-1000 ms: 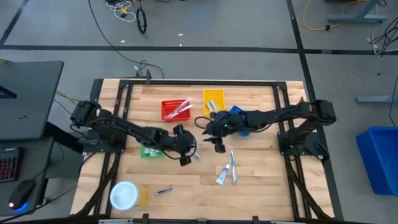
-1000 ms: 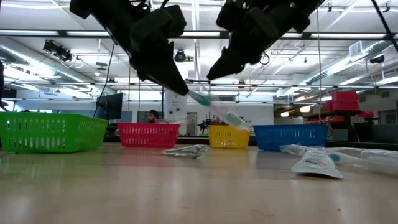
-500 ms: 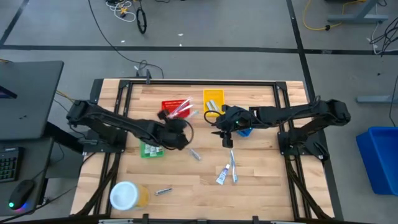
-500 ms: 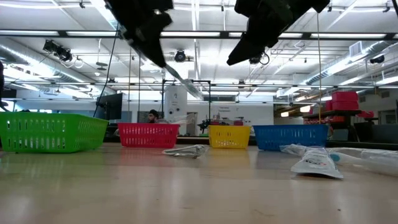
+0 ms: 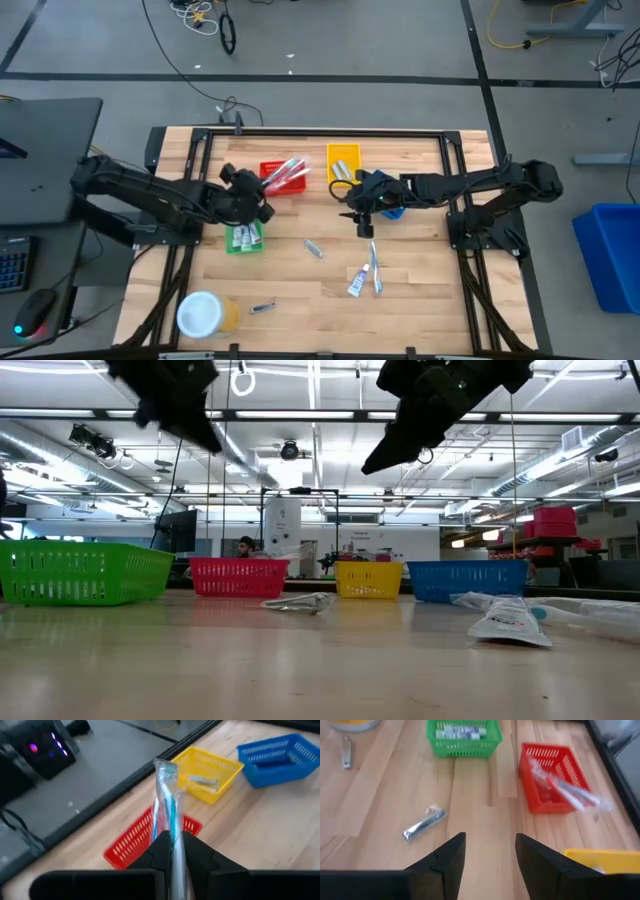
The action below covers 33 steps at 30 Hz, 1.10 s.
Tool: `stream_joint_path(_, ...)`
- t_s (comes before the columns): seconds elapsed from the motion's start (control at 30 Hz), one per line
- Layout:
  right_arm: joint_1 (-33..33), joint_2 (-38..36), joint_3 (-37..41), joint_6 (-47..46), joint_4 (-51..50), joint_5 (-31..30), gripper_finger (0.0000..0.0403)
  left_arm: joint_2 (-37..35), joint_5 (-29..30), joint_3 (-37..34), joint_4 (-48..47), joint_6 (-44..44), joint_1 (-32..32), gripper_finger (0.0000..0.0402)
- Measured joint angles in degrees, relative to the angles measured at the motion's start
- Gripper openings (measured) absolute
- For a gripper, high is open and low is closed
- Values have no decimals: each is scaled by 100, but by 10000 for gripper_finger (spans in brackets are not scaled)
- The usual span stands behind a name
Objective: Pick & Place Travel size toiletries
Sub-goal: Put the green toothbrush into the red bin
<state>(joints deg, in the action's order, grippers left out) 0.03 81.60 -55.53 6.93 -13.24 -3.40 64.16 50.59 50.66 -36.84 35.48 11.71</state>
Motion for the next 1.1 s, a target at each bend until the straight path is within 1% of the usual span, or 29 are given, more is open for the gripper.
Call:
stream_joint_path(0.07, 0, 0, 31, 90, 182, 2, 188, -158, -189, -515, 508, 22, -130, 38)
stream_joint_path(0.17, 0, 2, 51, 170, 418, 54, 196, -203, -490, -1225, 1676, -271, -383, 34)
stream_joint_path(0.23, 0, 2, 51, 171, 577, 63, 200, -203, -549, -1631, 2511, -473, -579, 34)
stream_joint_path(0.3, 0, 2, 51, 172, 624, 63, 204, -163, -700, -1961, 3386, -744, -807, 37)
stream_joint_path(0.33, 0, 2, 51, 171, 645, 63, 206, -120, -884, -2112, 3743, -875, -923, 38)
stream_joint_path(0.4, 0, 2, 51, 171, 683, 71, 209, -90, -1181, -2391, 4219, -1016, -1119, 39)
stream_joint_path(0.47, 0, 2, 51, 171, 670, 107, 211, -8, -1289, -2565, 4736, -1073, -1301, 40)
stream_joint_path(0.53, 0, 2, 51, 173, 695, 108, 211, 38, -1327, -2685, 4834, -1081, -1475, 41)
stream_joint_path(0.67, 0, 2, 51, 171, 711, 157, 208, 228, -1720, -2763, 4869, -1166, -1735, 41)
stream_joint_path(0.8, 2, 2, 51, 173, 709, 359, 207, 496, -1739, -2780, 4964, -1228, -1857, 42)
stream_joint_path(0.93, 2, 2, 51, 214, 662, 360, 209, 713, -1740, -2769, 5364, -1443, -1895, 43)
stream_joint_path(1.0, 2, 2, 51, 241, 606, 360, 211, 806, -1700, -2772, 5440, -1632, -1895, 43)
stream_joint_path(1.1, 2, 2, 51, 254, 571, 358, 210, 897, -1696, -2770, 5468, -1685, -1917, 43)
